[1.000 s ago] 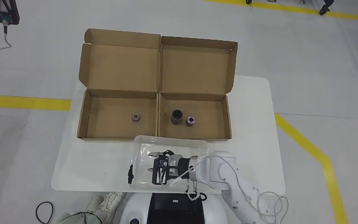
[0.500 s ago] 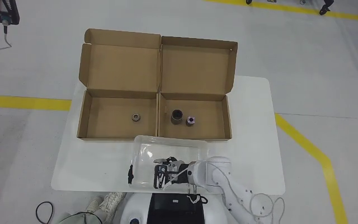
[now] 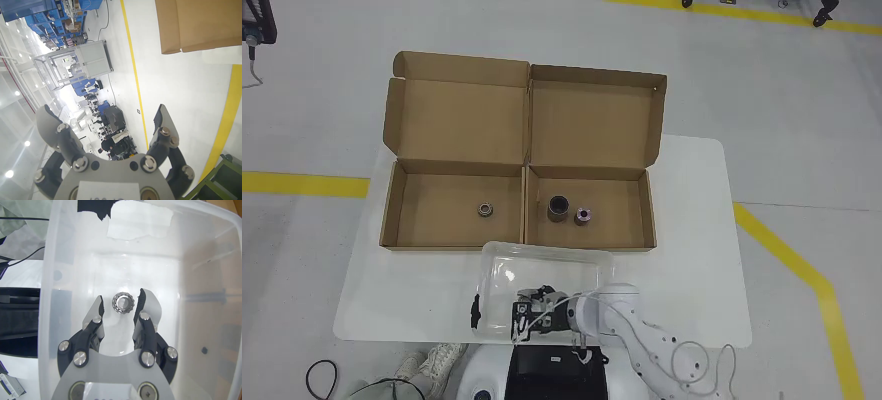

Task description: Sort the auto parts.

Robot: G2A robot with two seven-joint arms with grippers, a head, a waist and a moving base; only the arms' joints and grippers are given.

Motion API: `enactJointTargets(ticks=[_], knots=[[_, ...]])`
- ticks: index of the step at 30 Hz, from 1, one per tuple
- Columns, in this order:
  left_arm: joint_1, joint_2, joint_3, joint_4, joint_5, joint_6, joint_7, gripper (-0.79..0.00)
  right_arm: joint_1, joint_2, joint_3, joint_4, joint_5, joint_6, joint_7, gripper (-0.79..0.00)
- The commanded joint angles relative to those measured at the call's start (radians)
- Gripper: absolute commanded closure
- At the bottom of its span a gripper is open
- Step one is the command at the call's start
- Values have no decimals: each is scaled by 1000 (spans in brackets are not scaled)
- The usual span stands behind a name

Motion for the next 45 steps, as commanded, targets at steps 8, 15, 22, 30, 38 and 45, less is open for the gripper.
enactJointTargets(ticks=[8,15,22,30,38,45], knots=[[0,0,0,0,0,0,0,-785,27,-1,-23,47,3,37,-3,-376],[0,0,0,0,0,0,0,-785,49,-3,-38,71,12,61,-8,-363],[0,0,0,0,0,0,0,-785,65,-5,-61,78,-5,84,6,-111],[0,0,0,0,0,0,0,-785,63,-1,-70,62,-29,124,-17,0],[0,0,0,0,0,0,0,-785,38,12,-33,18,6,148,-88,0],[0,0,0,0,0,0,0,-785,17,29,17,-22,54,142,-299,0]])
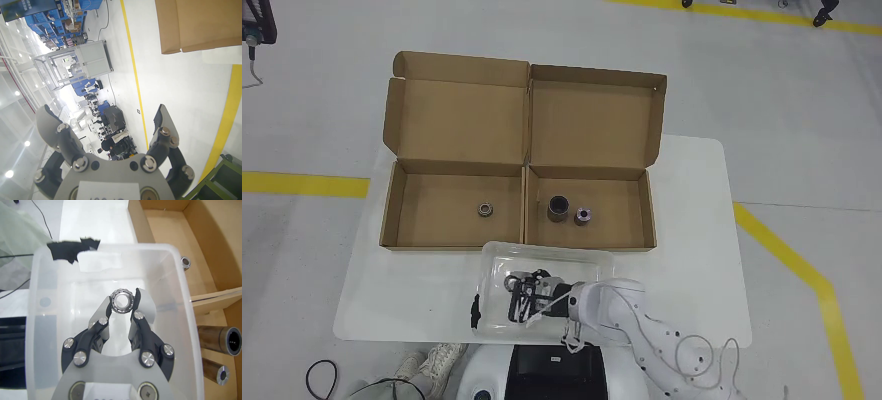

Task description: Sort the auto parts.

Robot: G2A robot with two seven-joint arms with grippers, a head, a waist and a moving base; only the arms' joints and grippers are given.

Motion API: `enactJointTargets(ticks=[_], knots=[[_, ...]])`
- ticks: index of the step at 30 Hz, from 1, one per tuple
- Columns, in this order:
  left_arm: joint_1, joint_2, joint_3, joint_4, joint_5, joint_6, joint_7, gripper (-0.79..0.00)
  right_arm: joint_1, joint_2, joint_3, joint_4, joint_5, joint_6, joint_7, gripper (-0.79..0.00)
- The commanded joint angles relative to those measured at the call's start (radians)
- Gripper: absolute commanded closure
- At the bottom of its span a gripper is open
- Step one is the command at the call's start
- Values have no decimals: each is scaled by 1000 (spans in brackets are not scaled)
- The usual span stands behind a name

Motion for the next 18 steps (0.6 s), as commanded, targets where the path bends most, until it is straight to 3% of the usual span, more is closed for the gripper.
enactJointTargets(ticks=[1,8,12,18], knots=[[0,0,0,0,0,0,0,-785,-6,5,14,-10,8,-4,-84,0],[0,0,0,0,0,0,0,-785,13,19,86,-27,137,-72,-314,0],[0,0,0,0,0,0,0,-785,69,15,93,-42,215,-117,-328,0],[0,0,0,0,0,0,0,-785,178,-8,64,-22,357,-105,-312,0]])
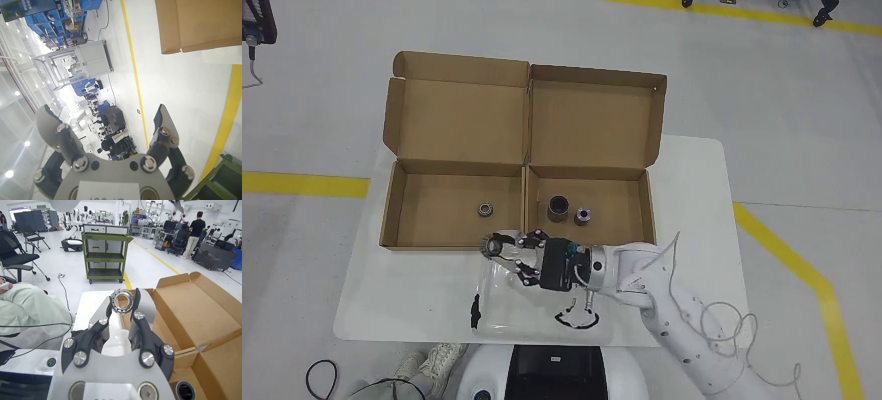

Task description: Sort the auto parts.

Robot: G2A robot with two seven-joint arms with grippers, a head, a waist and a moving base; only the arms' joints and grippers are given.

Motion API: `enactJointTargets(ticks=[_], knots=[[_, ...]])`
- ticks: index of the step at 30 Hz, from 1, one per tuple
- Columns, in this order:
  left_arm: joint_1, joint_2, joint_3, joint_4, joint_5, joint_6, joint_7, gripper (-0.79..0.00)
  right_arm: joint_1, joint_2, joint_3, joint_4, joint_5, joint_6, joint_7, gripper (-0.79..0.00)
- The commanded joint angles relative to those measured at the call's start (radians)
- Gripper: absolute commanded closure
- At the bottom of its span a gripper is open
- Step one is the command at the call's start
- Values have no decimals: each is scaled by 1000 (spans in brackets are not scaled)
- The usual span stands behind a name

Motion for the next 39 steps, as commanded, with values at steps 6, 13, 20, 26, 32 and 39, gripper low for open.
enactJointTargets(ticks=[6,13,20,26,32,39], knots=[[0,0,0,0,0,0,0,-785,109,-33,-23,84,188,34,-107,0],[0,0,0,0,0,0,0,-785,150,-56,-30,141,231,60,-278,0],[0,0,0,0,0,0,0,-785,118,-54,1,162,202,38,-418,0],[0,0,0,0,0,0,0,-785,68,-41,58,148,181,-3,-501,0],[0,0,0,0,0,0,0,-785,24,-30,98,116,157,-21,-532,0],[0,0,0,0,0,0,0,-785,-3,-24,124,95,134,-16,-535,0]])
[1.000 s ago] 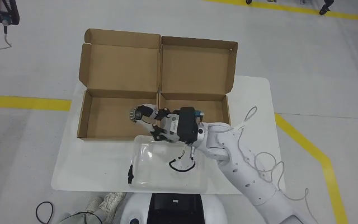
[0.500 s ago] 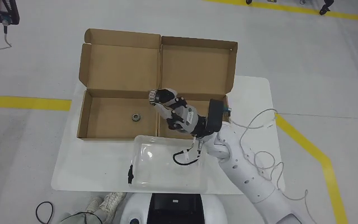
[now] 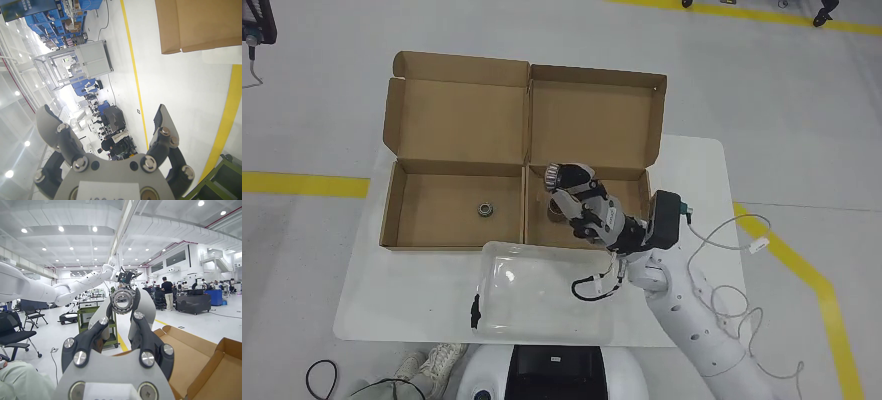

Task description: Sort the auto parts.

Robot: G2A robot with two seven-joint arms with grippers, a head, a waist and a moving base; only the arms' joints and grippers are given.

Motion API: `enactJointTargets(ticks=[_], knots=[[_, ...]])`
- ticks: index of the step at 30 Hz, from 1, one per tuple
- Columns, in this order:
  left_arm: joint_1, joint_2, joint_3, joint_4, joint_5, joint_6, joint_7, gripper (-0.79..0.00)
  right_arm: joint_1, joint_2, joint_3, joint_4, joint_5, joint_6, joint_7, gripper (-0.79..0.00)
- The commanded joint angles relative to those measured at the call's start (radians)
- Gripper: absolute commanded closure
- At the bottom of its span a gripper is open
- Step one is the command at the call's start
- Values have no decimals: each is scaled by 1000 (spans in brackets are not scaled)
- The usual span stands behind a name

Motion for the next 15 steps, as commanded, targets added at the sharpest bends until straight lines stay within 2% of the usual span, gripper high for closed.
enactJointTargets(ticks=[1,8,13,15], knots=[[0,0,0,0,0,0,0,-785,-4,1,4,-7,-11,10,10,0],[0,0,0,0,0,0,0,-785,20,-6,-23,18,9,29,88,0],[0,0,0,0,0,0,0,-785,80,-22,-68,108,67,15,121,0],[0,0,0,0,0,0,0,-785,106,-29,-86,141,71,40,161,0]])
